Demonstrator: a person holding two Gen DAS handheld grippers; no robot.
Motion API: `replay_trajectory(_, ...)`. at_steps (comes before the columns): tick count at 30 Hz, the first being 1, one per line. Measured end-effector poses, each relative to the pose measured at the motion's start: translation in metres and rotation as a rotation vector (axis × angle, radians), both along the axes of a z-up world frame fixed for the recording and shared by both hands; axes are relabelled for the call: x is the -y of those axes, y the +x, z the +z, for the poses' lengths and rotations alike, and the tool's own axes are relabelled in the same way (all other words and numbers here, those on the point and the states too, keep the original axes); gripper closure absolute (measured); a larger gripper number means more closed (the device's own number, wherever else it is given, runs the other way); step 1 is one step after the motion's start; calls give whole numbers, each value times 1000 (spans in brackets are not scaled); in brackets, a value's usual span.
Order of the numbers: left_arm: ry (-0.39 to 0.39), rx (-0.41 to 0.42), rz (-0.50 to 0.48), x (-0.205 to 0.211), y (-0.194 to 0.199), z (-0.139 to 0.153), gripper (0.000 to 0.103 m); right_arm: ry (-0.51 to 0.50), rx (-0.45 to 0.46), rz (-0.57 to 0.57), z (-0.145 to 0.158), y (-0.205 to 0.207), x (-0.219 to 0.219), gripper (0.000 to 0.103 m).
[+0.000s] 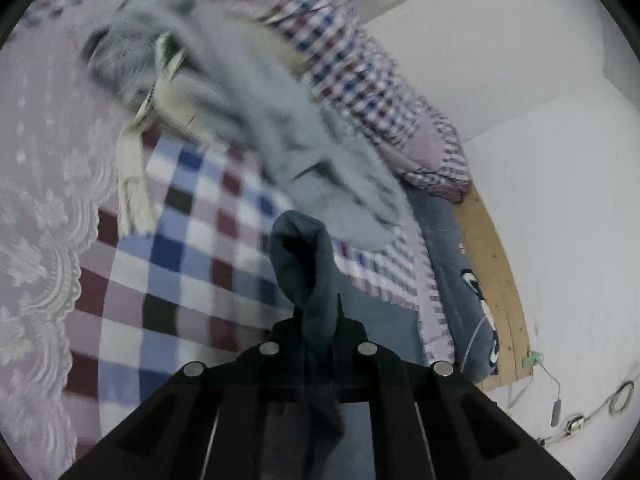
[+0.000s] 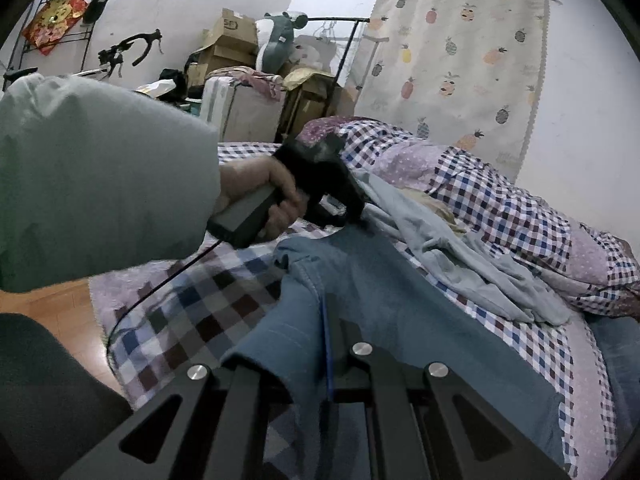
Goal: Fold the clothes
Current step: 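Carry the held teal shirt with both tools, swinging it across the bed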
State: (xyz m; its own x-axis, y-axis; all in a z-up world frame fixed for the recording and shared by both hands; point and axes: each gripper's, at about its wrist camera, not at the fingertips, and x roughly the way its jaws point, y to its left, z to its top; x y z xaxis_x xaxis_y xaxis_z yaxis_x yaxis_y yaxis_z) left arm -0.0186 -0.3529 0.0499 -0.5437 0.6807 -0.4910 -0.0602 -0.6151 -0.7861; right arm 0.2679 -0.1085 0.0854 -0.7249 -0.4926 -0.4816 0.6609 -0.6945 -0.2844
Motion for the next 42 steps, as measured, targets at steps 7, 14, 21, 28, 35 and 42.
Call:
replay_trajectory(7,-57,-43,36,11,21,84,96,-127,46,33,27,30,15,100)
replay_trajectory(14,-120,6,4,-50,4,102,96,-353,157,-77,29,31,-8,100)
replay_trajectory(21,-143,9,-58,-130,-11,116,96,-447,239,-267,22,24,-79,100)
replay_trajectory(28,-183,19,-141,-231,-29,119,96,-495,261,-425,17,27,-153,100)
replay_trajectory(35,-224,67,-209,-333,-48,97,96,-544,316,-579,-1,37,-232,100)
replay_trajectory(42,-287,148,-224,-405,-68,53,96,-598,405,-704,-31,37,-293,101)
